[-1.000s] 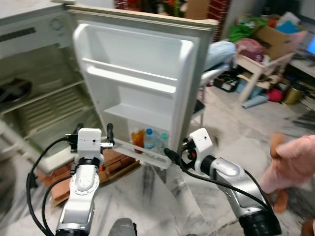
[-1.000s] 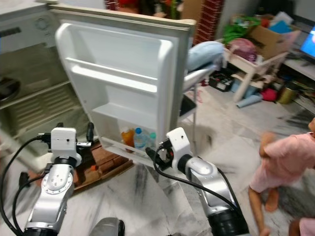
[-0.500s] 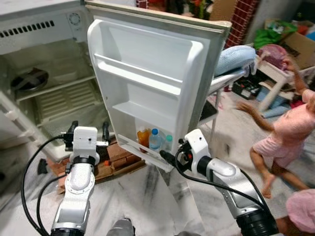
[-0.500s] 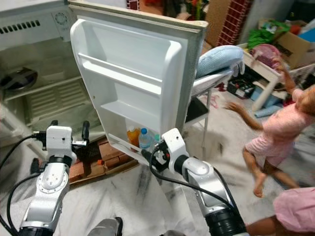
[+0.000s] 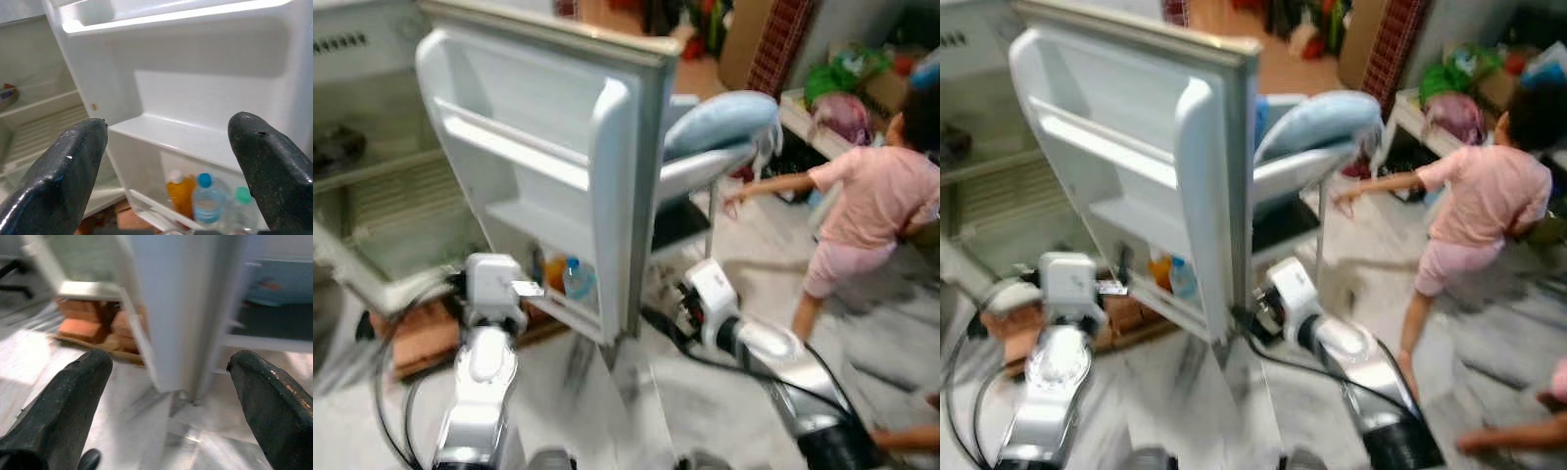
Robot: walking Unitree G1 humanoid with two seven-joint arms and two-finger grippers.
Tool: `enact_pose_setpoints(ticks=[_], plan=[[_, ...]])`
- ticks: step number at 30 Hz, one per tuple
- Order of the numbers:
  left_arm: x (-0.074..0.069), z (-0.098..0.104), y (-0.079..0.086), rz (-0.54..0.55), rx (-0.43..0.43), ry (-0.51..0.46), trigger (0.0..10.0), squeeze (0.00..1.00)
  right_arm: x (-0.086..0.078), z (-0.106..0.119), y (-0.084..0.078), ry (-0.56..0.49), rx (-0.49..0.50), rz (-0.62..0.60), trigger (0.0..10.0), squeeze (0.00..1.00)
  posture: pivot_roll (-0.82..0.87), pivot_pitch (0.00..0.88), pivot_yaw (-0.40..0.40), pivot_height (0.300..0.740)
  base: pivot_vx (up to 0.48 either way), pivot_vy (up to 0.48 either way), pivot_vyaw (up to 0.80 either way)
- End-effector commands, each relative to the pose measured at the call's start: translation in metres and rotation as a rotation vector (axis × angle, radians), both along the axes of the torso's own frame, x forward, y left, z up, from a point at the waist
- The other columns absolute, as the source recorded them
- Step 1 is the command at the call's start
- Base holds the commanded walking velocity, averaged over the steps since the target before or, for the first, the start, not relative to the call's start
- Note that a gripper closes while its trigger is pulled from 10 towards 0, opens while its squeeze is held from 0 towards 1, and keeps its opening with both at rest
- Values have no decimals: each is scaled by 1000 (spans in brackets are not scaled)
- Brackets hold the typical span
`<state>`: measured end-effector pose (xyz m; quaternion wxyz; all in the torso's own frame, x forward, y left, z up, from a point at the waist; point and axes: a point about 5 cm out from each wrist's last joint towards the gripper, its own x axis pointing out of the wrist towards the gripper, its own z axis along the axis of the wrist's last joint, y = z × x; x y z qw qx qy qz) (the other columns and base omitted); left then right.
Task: Restocking fridge
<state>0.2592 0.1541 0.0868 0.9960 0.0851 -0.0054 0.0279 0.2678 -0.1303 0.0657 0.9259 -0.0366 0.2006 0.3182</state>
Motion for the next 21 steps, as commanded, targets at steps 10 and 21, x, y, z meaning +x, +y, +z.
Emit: enact_pose_setpoints(ticks=[10,21], plan=[[-2,-5,13,39,22,30,10000,0,21,19,10,-127,64,-35,10000,0,124,45,-5,740,0,0,792],[-5,-9,14,31,17,65,10000,0,41,39,-6,-297,15,-285,10000,0,126,48,-3,740,0,0,472]])
